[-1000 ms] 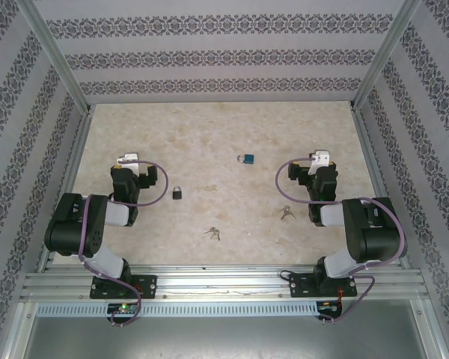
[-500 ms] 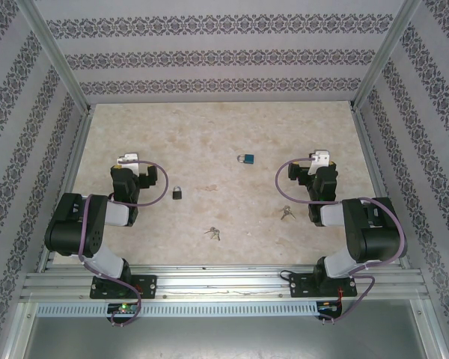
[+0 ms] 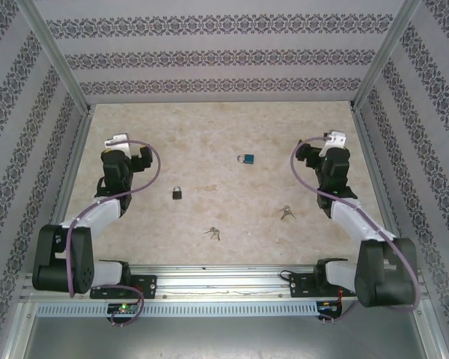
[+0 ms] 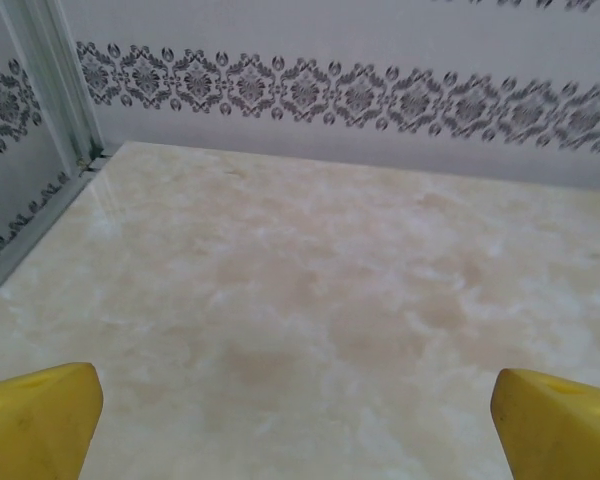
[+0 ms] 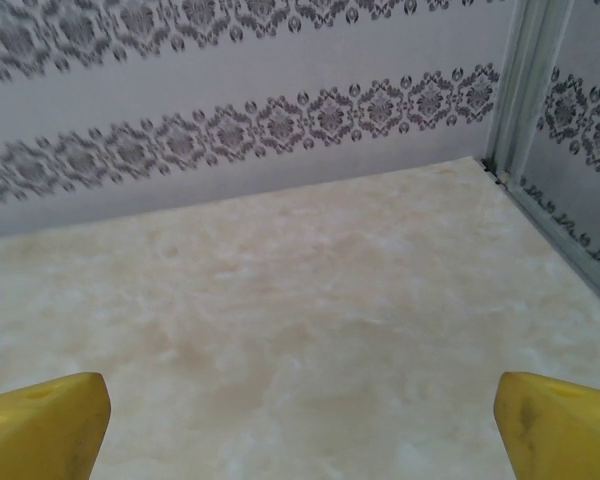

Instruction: Unlock with the key

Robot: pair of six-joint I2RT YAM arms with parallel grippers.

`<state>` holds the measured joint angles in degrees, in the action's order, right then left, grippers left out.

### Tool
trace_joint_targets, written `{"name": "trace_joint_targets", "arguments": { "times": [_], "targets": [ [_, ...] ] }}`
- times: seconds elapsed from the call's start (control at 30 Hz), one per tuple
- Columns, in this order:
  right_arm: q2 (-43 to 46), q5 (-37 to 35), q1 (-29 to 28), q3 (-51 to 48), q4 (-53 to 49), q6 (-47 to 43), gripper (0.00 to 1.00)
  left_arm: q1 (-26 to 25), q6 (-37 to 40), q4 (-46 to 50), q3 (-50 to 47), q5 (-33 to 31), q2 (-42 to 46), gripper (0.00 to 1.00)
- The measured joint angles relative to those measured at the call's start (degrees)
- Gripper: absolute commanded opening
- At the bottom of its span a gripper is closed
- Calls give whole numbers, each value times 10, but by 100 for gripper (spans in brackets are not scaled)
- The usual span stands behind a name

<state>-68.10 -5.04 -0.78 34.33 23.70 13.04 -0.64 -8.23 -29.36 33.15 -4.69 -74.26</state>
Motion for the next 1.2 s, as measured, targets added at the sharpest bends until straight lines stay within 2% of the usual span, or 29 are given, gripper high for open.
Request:
{"name": "trace_joint_targets", "arguments": {
  "times": [0.07, 0.2, 0.23, 0.4, 0.5, 0.67, 0.73, 0.87, 0.9, 1.03, 1.2],
  "targets": [
    [28, 40, 16, 17, -38, 69, 98, 2, -55, 35, 7, 17, 19, 99],
    [41, 167, 66, 21, -57, 180, 74, 16, -195, 71, -17, 60, 62, 99],
    [35, 196, 66, 21, -65, 200, 72, 20, -223, 71, -32, 75, 73, 99],
    [41, 252, -12, 21, -122, 239, 53, 18, -311, 107, -54, 171, 99, 100],
    [45, 283, -55, 24, -155, 248, 51, -3, -335, 149, -48, 219, 102, 89],
    [31, 279, -137, 45, -237, 230, 49, -52, -361, 228, -44, 252, 117, 83],
    [3, 261, -199, 73, -284, 209, 44, -78, -373, 248, -44, 252, 127, 77],
    [-56, 232, -299, 112, -343, 179, 44, -118, -393, 277, -46, 248, 136, 70],
    [-66, 228, -315, 116, -353, 173, 43, -122, -399, 282, -49, 246, 137, 67],
    [-126, 201, -379, 138, -398, 152, 40, -124, -412, 317, -52, 230, 139, 64],
    [-198, 183, -445, 173, -435, 136, 44, -124, -423, 337, -61, 221, 146, 64]
  ]
}}
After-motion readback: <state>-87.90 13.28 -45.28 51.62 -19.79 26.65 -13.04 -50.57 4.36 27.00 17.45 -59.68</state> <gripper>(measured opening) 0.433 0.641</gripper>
